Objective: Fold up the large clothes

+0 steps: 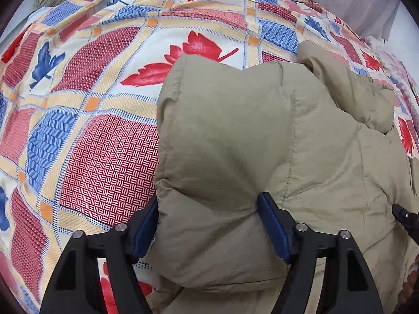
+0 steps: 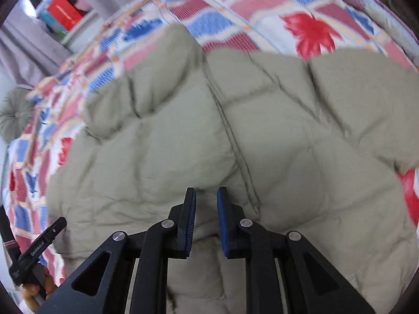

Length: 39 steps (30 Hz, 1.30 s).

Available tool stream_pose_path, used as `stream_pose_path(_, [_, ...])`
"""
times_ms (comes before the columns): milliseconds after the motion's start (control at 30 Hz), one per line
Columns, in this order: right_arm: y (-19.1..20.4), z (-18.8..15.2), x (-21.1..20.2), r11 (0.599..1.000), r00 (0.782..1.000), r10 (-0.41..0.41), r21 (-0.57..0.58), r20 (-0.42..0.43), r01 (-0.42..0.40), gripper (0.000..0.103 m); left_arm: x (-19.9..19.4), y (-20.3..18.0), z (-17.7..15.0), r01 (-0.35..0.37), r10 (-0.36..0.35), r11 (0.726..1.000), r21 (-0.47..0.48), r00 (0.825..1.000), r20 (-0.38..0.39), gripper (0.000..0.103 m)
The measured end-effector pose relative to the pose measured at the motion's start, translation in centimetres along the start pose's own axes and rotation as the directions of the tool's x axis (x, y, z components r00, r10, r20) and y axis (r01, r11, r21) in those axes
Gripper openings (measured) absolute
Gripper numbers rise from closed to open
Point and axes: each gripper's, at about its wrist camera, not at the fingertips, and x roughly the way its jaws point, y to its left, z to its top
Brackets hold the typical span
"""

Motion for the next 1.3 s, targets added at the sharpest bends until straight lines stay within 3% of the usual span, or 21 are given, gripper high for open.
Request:
stream_pose_path(100, [-1.6, -0.9, 0.4, 0.999, 0.999, 0.033, 0.043, 0.0, -0.033, 0.013, -0.4, 0.4, 0.2, -0.001, 0.0, 1.0, -0.015, 1.0, -0.012, 0.084])
stream_pose_path(233, [-2.9, -1.1, -1.3, 0.997, 0.998, 0.054, 0.049, -0.016, -0.053, 0.018, -2.7, -0.5, 0.3, -0.068, 0.067, 0.997, 0.047, 0.998, 0.012, 0.084])
stream_pose_path(367, [-5.0, -1.9, -3.7, 0.99, 0.993, 0.11, 0.093, -0.032, -0.107, 0.019, -5.4, -2.1, -0.5, -0.046, 0.044, 0.994, 0.103, 0.999, 0.018, 0.084])
stream_pose_path(433, [-6.1, -2.8, -4.8, 0.985, 0.99, 0.13, 0.122, -0.048, -0.124, 0.028, -6.5, -3.3, -1.5, -0.04, 0.039, 0.99, 0.135, 0.999, 0.016, 0.084])
stream_pose_path(500, [-7.3, -4.1, -6.1, 0.981, 0.989, 0.137, 0.144, -0.055, -0.128, 0.047, -7.5, -4.8, -2.6, -0.031, 0.03, 0.985, 0.169, 1.0, 0.007, 0.084])
stream_pose_path(633, [-8.9, -6.4, -7.7, 0.976, 0.986, 0.146, 0.176, -0.079, -0.131, 0.048, -8.7, -8.0, -5.1, 0.021, -0.013, 0.976, 0.217, 0.999, -0.038, 0.084])
stream_pose_path(767, [-10.6, -8.4, -8.9, 0.969, 0.982, 0.159, 0.208, -0.098, -0.136, 0.056, -9.6, -11.4, -7.2, 0.081, -0.065, 0.968, 0.235, 0.995, -0.076, 0.085])
stream_pose_path(867, [-12.0, -9.2, -9.8, 0.962, 0.982, 0.165, 0.237, -0.096, -0.138, 0.057, -10.1, -13.8, -8.4, 0.111, -0.093, 0.965, 0.239, 0.992, -0.084, 0.103])
stream_pose_path(1133, [-16.8, -9.6, -12.2, 0.946, 0.984, 0.168, 0.291, -0.066, -0.143, 0.058, -11.2, -20.4, -10.1, 0.12, -0.103, 0.946, 0.302, 0.992, -0.072, 0.103])
stream_pose_path(1300, [-20.7, -8.6, -13.6, 0.932, 0.983, 0.179, 0.325, -0.028, -0.161, 0.071, -11.0, -24.4, -10.4, 0.137, -0.115, 0.943, 0.304, 0.989, -0.091, 0.103])
